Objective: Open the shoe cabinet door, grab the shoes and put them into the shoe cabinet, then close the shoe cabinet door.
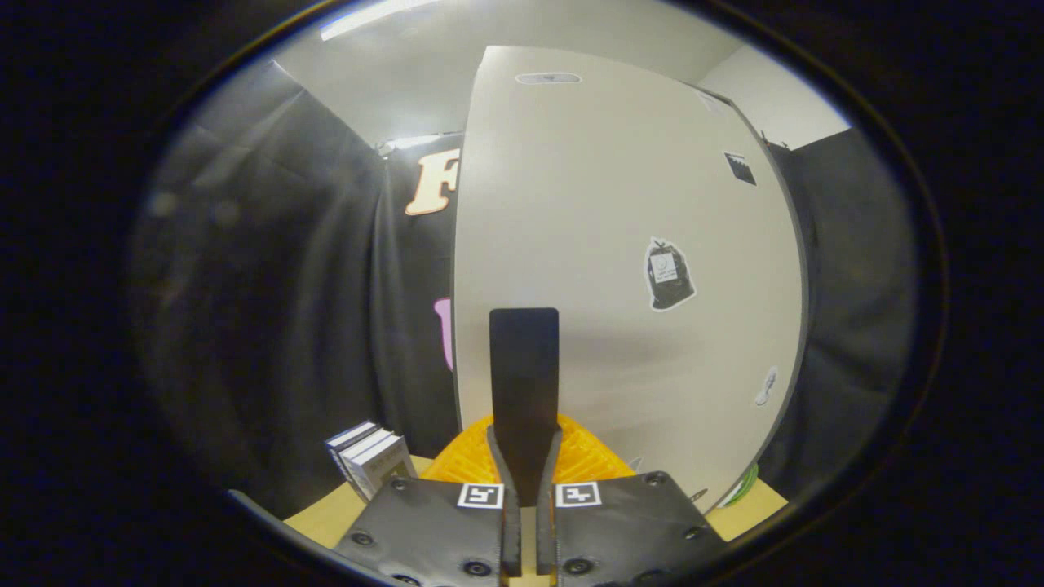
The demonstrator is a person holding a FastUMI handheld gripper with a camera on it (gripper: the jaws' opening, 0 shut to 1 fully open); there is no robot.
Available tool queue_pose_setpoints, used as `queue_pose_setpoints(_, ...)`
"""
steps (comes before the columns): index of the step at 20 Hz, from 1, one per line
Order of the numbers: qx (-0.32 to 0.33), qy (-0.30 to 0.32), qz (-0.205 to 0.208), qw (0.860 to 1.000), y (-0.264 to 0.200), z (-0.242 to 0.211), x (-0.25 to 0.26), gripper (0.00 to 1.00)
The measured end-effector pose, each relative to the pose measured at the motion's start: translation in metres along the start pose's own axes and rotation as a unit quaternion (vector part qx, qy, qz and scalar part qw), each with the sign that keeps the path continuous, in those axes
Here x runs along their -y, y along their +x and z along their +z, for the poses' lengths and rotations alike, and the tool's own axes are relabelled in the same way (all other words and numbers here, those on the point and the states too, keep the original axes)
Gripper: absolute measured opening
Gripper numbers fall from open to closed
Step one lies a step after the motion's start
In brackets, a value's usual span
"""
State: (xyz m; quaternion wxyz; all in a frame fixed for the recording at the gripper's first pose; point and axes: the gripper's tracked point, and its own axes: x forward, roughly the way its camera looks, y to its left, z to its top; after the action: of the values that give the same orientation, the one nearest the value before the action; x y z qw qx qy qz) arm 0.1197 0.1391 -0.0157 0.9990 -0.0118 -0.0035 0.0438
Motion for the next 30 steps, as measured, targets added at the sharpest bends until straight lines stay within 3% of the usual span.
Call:
queue_pose_setpoints(9, -0.003, -0.006, 0.145, 0.989, -0.075, 0.008, 0.029, 0.09)
queue_pose_setpoints(13, -0.012, -0.001, 0.169, 0.986, -0.106, 0.011, 0.064, 0.09)
queue_pose_setpoints(20, -0.018, 0.000, 0.144, 0.989, -0.160, 0.013, 0.133, 0.08)
queue_pose_setpoints(30, -0.016, 0.002, 0.030, 0.999, -0.190, 0.014, 0.234, 0.06)
